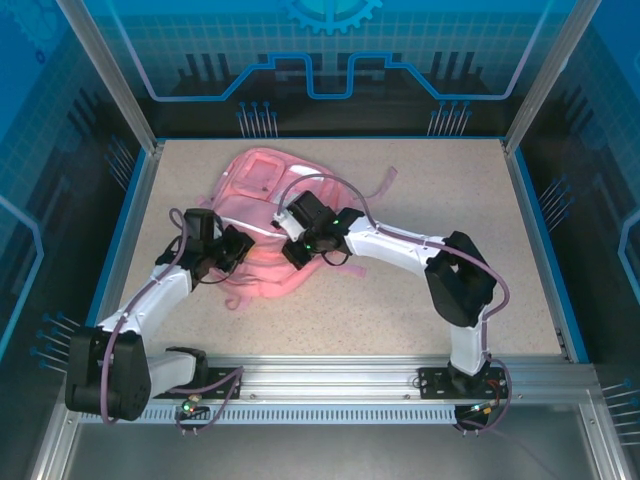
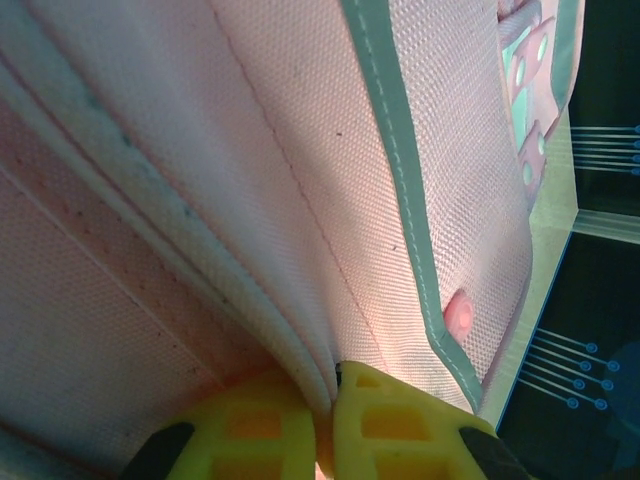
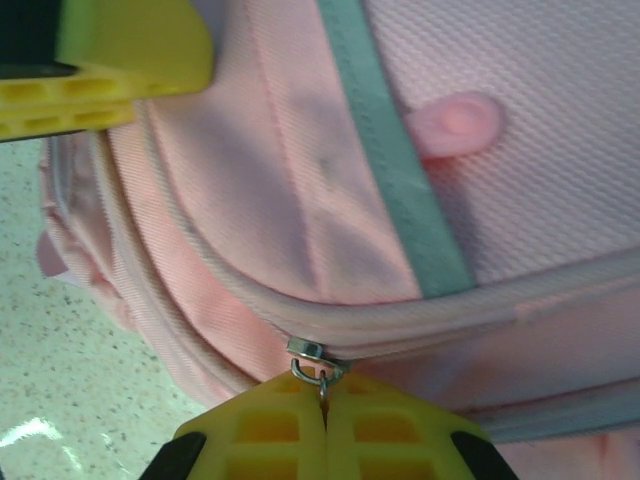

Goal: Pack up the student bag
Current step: Zip the student bag at the center of the table.

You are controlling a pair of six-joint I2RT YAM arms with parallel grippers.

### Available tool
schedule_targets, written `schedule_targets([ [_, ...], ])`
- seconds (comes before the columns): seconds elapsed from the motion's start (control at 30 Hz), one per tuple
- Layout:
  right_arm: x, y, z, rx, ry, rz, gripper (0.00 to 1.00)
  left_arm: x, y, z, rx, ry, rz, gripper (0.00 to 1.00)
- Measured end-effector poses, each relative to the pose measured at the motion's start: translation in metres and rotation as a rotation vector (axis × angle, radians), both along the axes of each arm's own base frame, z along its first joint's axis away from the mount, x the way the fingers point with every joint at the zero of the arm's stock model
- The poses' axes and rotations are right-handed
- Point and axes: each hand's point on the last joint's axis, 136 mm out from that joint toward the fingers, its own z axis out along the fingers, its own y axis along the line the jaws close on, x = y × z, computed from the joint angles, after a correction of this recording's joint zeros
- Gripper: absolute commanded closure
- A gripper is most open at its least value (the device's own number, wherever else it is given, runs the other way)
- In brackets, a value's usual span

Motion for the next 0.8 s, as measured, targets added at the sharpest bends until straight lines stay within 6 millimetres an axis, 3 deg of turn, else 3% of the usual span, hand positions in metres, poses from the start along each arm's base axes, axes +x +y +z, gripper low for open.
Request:
schedule_targets([
  [0.17,0.023,-0.019,0.005,0.006,-0.007,-0.05,0.98,-0.001,-0.001,0.002,0.016,-0.017,-0.024,1.0],
  [0.37,0.03,-0.019,0.015,0.004,0.025,-0.084,0.98,-0.001,-0.002,0.005,0.035,-0.036,-0.04,1.0],
  [0.4,0.03,-0.019,0.015,0.006,0.035,-0.094,0.98,-0.001,-0.002,0.005,0.037,-0.039,-0.043,0.95],
  [0.5,0.031,-0.023,0.014,0.006,0.058,-0.124,0.99,0.0,-0.004,0.01,0.044,-0.055,-0.068,0.63],
  [0.6,0.043,-0.039,0.011,-0.019,0.058,-0.183,0.98,-0.001,-0.005,0.014,0.064,-0.058,-0.099,0.41],
  [0.7,0.061,-0.071,0.01,-0.045,0.038,-0.27,0.95,0.001,-0.003,0.022,0.089,-0.068,-0.118,0.28],
  [0.8,0.074,-0.112,0.01,-0.057,0.019,-0.365,0.86,0.006,0.002,0.035,0.12,-0.092,-0.117,0.21],
])
